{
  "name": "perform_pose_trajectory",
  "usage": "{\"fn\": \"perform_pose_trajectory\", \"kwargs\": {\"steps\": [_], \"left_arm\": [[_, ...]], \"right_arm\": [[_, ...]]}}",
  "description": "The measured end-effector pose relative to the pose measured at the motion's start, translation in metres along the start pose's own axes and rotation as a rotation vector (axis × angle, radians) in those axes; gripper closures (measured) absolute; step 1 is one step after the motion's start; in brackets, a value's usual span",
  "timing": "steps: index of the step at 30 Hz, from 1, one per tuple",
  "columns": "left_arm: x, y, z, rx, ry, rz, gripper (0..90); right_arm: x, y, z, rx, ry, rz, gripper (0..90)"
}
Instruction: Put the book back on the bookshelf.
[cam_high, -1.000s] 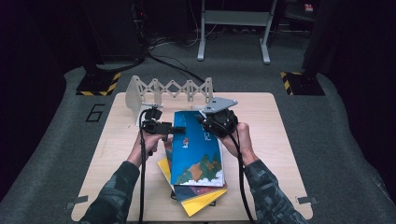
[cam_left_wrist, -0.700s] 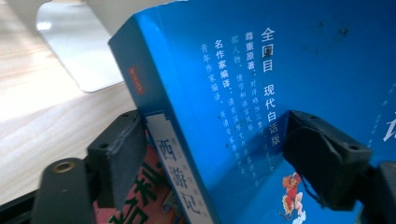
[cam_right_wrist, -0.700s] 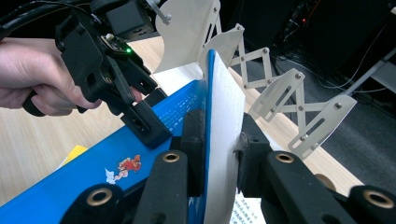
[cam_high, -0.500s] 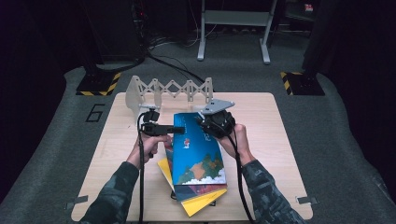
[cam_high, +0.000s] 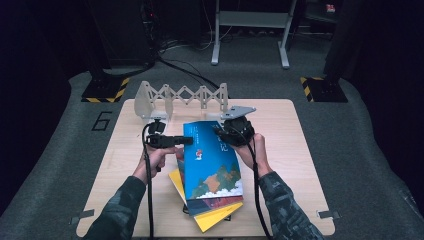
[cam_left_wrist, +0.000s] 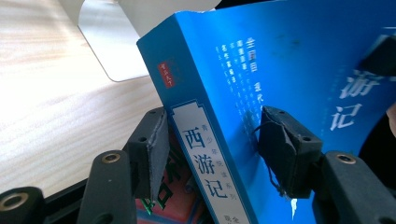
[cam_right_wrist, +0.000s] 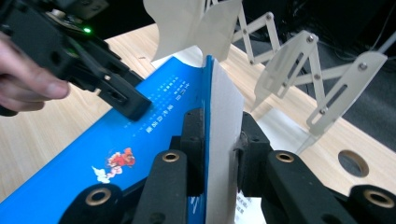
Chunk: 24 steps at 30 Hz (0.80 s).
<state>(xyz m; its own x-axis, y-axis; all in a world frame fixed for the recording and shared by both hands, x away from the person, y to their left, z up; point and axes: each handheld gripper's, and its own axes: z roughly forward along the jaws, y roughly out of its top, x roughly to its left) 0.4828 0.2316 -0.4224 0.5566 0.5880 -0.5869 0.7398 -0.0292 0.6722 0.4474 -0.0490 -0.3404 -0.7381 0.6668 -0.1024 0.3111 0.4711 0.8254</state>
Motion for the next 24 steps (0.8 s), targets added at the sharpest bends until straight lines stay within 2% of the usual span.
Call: {"fn": "perform_pose_trajectory", "kwargs": {"steps": [1, 2, 4, 5, 6, 8, 11, 12, 13, 14, 16, 18, 19, 21, 24], "left_arm": [[-0.002, 0.0, -0.001, 0.002, 0.004, 0.026, 44.8], [-0.004, 0.001, -0.001, -0.001, 0.007, 0.035, 45.6], [-0.011, 0.002, -0.001, 0.0, 0.032, 0.083, 47.3], [-0.012, 0.002, 0.0, 0.005, 0.038, 0.094, 47.5], [-0.012, 0.002, 0.0, 0.005, 0.038, 0.094, 47.6], [-0.014, 0.003, 0.002, 0.013, 0.056, 0.11, 47.6], [-0.014, 0.002, 0.003, 0.013, 0.066, 0.116, 47.6], [-0.015, 0.0, 0.004, 0.014, 0.071, 0.12, 47.6], [-0.015, 0.0, 0.004, 0.014, 0.071, 0.12, 47.6], [-0.015, 0.0, 0.005, 0.014, 0.072, 0.119, 47.6], [-0.016, -0.001, 0.006, 0.015, 0.076, 0.134, 47.7], [-0.016, -0.002, 0.006, 0.015, 0.076, 0.132, 47.7], [-0.016, -0.002, 0.006, 0.015, 0.076, 0.132, 47.7], [-0.018, -0.003, 0.008, 0.005, 0.093, 0.149, 47.7], [-0.02, -0.003, 0.008, 0.01, 0.1, 0.159, 47.8]], "right_arm": [[-0.001, -0.001, 0.001, 0.01, -0.005, 0.014, 76.2], [-0.004, -0.002, 0.004, 0.021, -0.016, 0.021, 76.1], [-0.009, -0.007, 0.009, 0.054, -0.039, 0.08, 75.6], [-0.011, -0.009, 0.01, 0.073, -0.045, 0.096, 75.3], [-0.011, -0.009, 0.01, 0.073, -0.045, 0.096, 75.3], [-0.017, -0.012, 0.017, 0.084, -0.043, 0.129, 74.8], [-0.021, -0.015, 0.022, 0.103, -0.043, 0.146, 73.0], [-0.023, -0.018, 0.025, 0.119, -0.038, 0.175, 71.3], [-0.023, -0.018, 0.025, 0.119, -0.038, 0.175, 71.3], [-0.025, -0.019, 0.027, 0.122, -0.034, 0.175, 69.4], [-0.029, -0.024, 0.033, 0.159, -0.031, 0.224, 60.7], [-0.031, -0.029, 0.035, 0.17, -0.027, 0.244, 53.3], [-0.031, -0.029, 0.035, 0.17, -0.027, 0.244, 53.3], [-0.034, -0.036, 0.042, 0.216, -0.021, 0.288, 42.0], [-0.039, -0.045, 0.046, 0.258, -0.001, 0.355, 31.4]]}}
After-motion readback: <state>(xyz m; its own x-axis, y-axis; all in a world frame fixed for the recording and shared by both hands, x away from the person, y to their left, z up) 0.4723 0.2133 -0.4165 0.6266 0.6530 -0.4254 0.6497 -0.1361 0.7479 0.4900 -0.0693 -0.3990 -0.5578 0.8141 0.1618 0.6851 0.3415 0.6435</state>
